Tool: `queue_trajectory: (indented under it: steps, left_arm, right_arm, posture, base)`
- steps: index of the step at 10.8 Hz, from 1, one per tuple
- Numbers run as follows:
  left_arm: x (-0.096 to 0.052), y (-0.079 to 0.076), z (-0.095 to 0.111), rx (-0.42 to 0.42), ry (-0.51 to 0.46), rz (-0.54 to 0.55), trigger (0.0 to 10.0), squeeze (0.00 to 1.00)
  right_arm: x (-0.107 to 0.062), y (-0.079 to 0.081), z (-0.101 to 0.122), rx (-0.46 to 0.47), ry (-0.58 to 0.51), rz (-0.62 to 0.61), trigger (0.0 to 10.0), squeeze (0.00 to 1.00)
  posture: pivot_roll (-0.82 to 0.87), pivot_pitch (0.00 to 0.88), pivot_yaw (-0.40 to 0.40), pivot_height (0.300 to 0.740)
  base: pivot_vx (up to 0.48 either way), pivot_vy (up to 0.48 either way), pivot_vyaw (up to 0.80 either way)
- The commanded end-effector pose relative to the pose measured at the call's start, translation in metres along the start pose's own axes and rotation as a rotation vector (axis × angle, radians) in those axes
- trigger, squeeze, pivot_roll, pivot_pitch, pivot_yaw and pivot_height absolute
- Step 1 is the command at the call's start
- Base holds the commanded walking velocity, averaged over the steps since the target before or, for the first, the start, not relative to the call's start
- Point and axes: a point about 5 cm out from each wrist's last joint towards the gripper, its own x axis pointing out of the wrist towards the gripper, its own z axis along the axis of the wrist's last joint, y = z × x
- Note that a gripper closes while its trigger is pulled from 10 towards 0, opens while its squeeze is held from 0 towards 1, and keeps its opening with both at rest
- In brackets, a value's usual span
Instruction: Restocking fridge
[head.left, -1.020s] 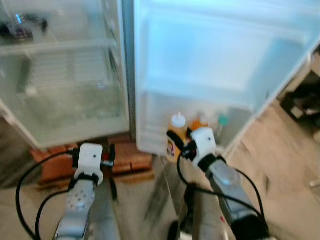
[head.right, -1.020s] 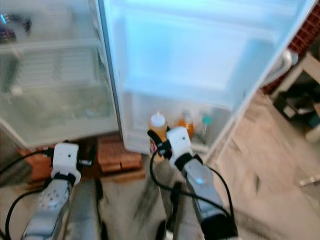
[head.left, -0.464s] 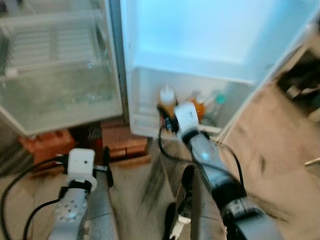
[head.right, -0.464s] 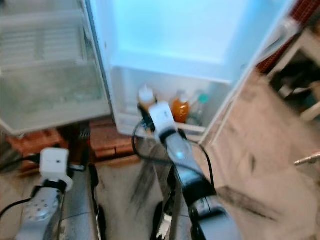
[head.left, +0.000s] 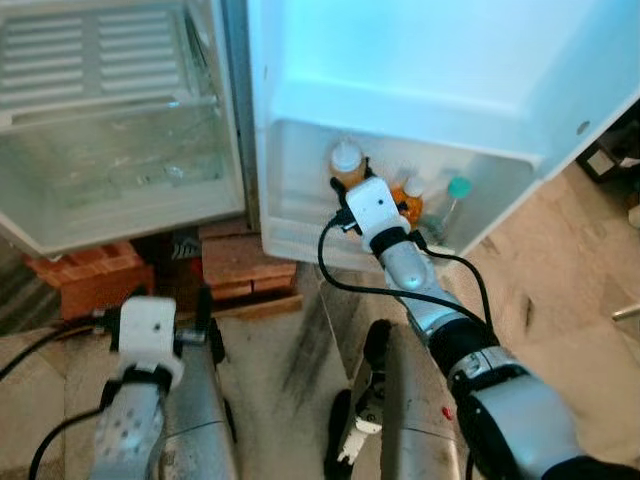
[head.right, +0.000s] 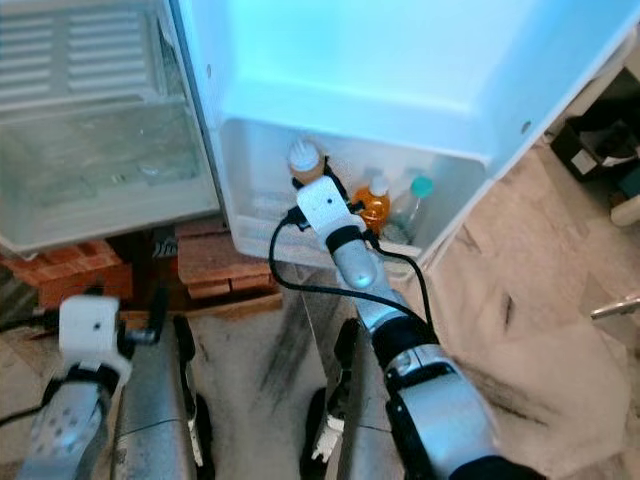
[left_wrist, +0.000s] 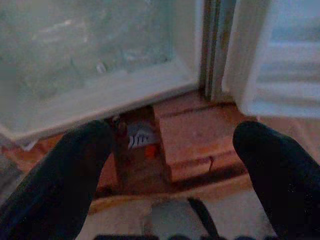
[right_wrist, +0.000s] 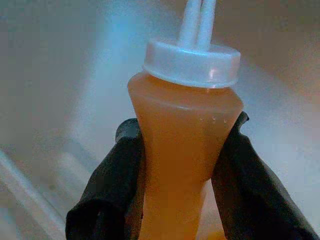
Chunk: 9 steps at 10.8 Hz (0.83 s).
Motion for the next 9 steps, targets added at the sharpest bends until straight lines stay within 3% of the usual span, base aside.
queue_trajectory:
  steps: [1, 4, 5, 6, 9]
  left_arm:
    - [-0.005, 0.0, 0.001, 0.002, 0.008, 0.001, 10.0, 0.0]
    - [-0.003, -0.001, 0.004, 0.003, 0.012, 0.003, 10.0, 0.0]
    - [-0.003, -0.001, 0.003, 0.004, 0.014, 0.007, 10.0, 0.0]
    - [-0.001, -0.001, 0.003, 0.005, 0.015, 0.008, 10.0, 0.0]
    - [0.013, 0.0, 0.005, 0.008, -0.002, -0.004, 10.0, 0.0]
  right_arm:
    - [-0.01, 0.008, -0.018, -0.02, 0.082, 0.029, 10.0, 0.0]
    - [-0.027, 0.033, -0.044, 0.21, 0.259, 0.095, 10.0, 0.0]
    - [-0.031, 0.032, -0.049, 0.254, 0.287, 0.074, 10.0, 0.0]
    - [-0.031, 0.026, -0.051, 0.277, 0.297, 0.044, 10.0, 1.0]
    - [-0.02, 0.009, -0.039, 0.23, 0.209, 0.03, 10.0, 1.0]
  posture:
    - [0.28, 0.306, -0.132, 0.505]
    - [0.28, 0.299, -0.14, 0.505]
    - [0.28, 0.294, -0.143, 0.505]
    - [0.28, 0.28, -0.143, 0.505]
    - [0.27, 0.23, -0.135, 0.505]
  base:
    - [0.0, 0.0, 0.0]
    - [0.0, 0.0, 0.0]
    - [0.0, 0.0, 0.0]
    - [0.0, 0.0, 0.0]
    - [0.0, 0.0, 0.0]
